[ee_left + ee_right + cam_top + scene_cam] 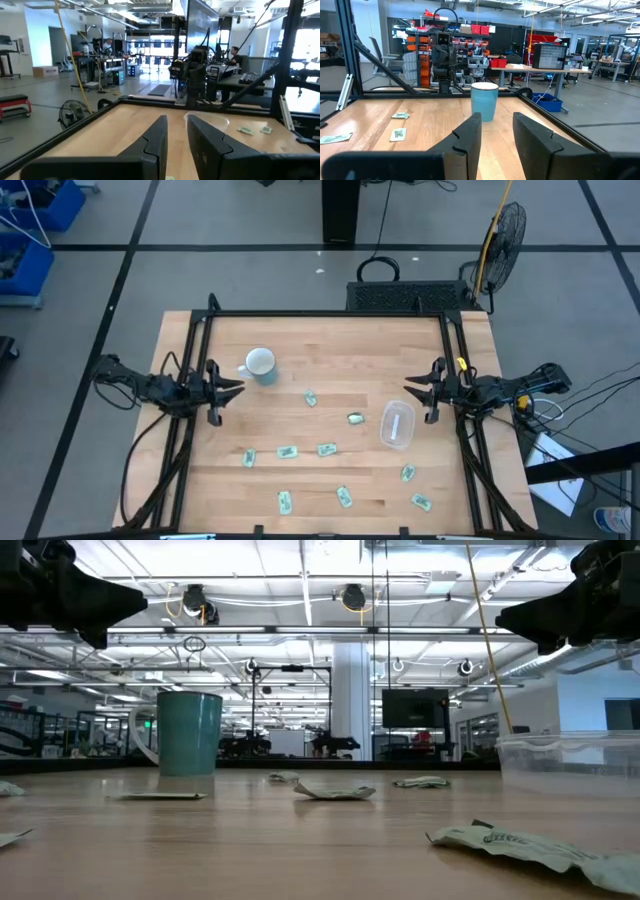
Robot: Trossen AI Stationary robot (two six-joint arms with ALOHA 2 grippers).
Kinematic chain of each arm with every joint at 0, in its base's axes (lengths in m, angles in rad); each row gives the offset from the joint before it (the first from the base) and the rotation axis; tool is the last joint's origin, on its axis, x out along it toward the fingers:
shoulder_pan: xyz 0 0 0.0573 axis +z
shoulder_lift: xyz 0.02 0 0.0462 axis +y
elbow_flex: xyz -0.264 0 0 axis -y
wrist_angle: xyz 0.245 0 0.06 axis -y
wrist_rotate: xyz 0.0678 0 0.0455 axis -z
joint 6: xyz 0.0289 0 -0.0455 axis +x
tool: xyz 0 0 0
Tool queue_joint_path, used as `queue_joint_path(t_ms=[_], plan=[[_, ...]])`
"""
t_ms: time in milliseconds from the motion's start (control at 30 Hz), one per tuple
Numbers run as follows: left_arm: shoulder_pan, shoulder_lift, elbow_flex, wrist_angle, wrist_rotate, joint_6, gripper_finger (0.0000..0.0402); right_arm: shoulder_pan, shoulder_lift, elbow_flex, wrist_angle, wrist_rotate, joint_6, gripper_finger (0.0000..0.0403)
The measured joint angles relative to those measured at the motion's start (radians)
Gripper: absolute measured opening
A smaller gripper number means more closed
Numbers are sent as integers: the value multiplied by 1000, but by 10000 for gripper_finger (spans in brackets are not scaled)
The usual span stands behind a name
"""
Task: Pick and place Stevia / Truvia into bins
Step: Put the green stevia packet into the container
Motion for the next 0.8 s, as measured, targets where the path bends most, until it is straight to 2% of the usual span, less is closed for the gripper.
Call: queue_joint_path(t_ms=[467, 633, 800], plan=[[0, 0, 0, 45, -13, 1, 79, 0, 0, 0, 8, 0, 25, 105], [2, 0, 0, 44, -87, 8, 79, 0, 1, 0, 79, 0, -52, 105], [26, 3, 15, 40, -113, -4, 79, -1, 0, 0, 89, 0, -42, 105]])
